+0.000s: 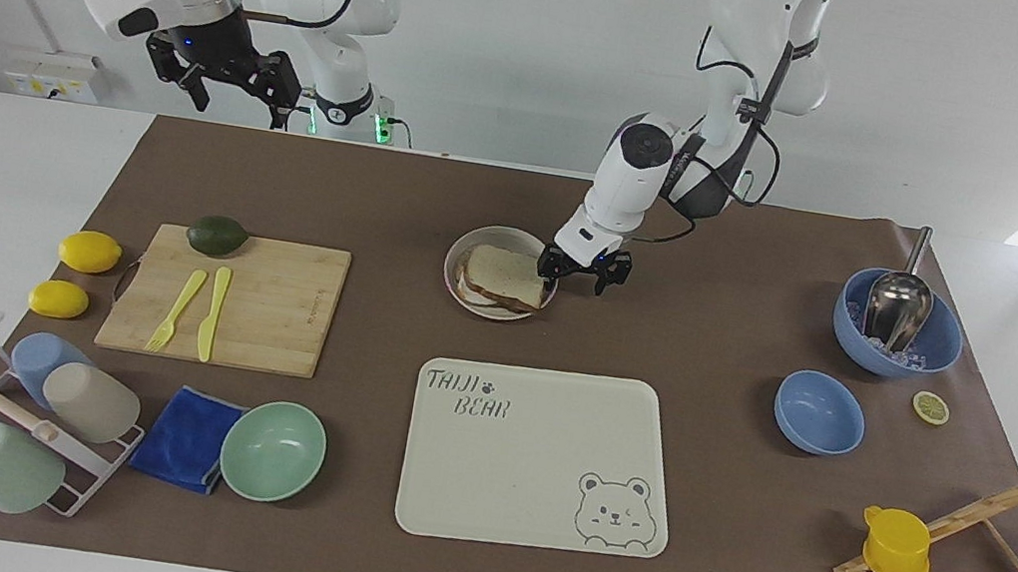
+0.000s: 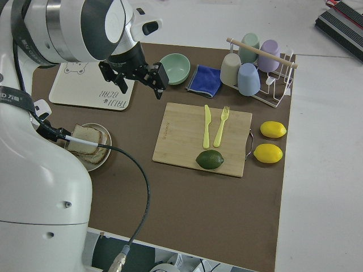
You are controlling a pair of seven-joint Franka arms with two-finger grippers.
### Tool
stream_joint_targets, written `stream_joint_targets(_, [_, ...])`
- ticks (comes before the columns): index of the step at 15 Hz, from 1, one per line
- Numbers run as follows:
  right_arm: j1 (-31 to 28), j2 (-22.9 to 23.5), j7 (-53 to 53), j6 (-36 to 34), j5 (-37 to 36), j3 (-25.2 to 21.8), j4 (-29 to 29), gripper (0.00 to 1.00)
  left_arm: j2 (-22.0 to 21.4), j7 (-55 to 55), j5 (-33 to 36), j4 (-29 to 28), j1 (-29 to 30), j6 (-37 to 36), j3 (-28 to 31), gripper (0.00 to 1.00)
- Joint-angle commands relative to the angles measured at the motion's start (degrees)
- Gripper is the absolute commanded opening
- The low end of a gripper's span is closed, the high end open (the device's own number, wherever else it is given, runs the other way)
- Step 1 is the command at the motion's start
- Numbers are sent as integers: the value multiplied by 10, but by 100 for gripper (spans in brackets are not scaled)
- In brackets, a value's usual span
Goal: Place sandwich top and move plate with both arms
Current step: 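Grasp the white plate rim with the left gripper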
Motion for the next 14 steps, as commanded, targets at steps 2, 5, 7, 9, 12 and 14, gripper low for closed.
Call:
stream_joint_targets(2, [-10, -11, -7, 5, 14, 2, -14, 100, -1, 7, -5, -9, -11, 18, 8, 33])
stream_joint_targets(5, [-11, -10, -7, 26, 13, 2, -10, 100, 2, 24, -5, -9, -11, 18, 8, 11])
stream_joint_targets(7, [-12, -10, -8, 29, 14, 2, -10, 100, 2, 24, -6, -9, -11, 18, 7, 0])
stream_joint_targets(9, [-13, -10, -9, 29, 14, 1, -10, 100, 2, 26, -11, -6, -8, 18, 8, 0])
stream_joint_targets(12, [-13, -10, -7, 29, 13, 1, -10, 100, 2, 27, -14, -3, -1, 18, 8, 0])
stream_joint_targets(14, [-13, -10, -8, 29, 13, 1, -10, 100, 3, 27, -26, 7, 0, 11, 8, 0])
